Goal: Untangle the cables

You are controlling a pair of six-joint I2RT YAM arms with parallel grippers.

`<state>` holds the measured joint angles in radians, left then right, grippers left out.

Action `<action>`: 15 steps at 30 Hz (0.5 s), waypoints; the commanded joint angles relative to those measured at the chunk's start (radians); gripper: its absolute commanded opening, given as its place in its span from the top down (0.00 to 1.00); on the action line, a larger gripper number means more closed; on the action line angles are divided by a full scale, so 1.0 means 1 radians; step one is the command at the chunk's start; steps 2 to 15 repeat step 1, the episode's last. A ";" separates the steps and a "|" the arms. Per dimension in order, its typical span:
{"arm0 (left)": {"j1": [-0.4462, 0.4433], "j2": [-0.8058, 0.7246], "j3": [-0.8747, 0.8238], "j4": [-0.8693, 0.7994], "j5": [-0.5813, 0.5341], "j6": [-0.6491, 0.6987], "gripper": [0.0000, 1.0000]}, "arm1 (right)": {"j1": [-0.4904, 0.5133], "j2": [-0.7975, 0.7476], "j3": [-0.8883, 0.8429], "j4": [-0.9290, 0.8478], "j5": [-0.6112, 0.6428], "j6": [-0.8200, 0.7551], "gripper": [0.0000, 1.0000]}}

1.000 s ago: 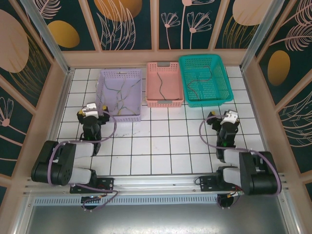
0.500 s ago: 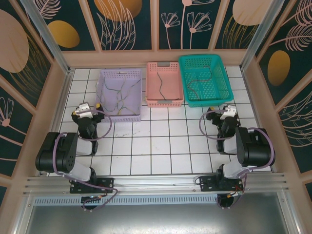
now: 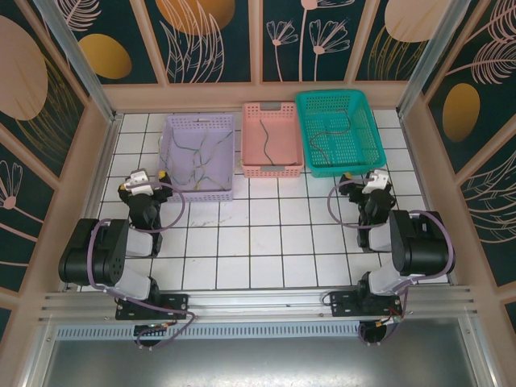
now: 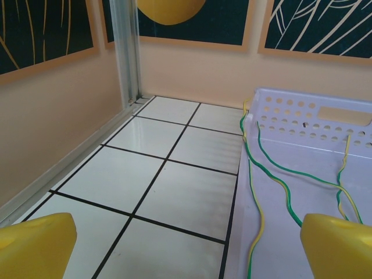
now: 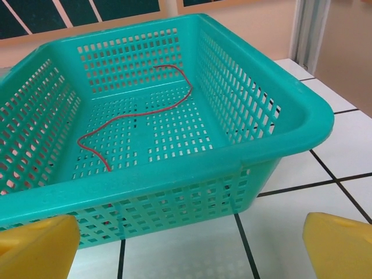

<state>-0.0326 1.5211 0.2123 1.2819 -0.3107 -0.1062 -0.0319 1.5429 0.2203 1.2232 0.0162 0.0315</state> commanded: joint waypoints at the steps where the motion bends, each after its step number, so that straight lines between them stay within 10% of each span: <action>1: 0.007 -0.003 -0.002 0.037 0.009 -0.012 0.01 | -0.005 -0.004 0.016 0.019 -0.030 -0.009 0.01; 15: 0.007 -0.003 -0.002 0.037 0.009 -0.012 0.01 | -0.005 -0.004 0.016 0.019 -0.030 -0.009 0.01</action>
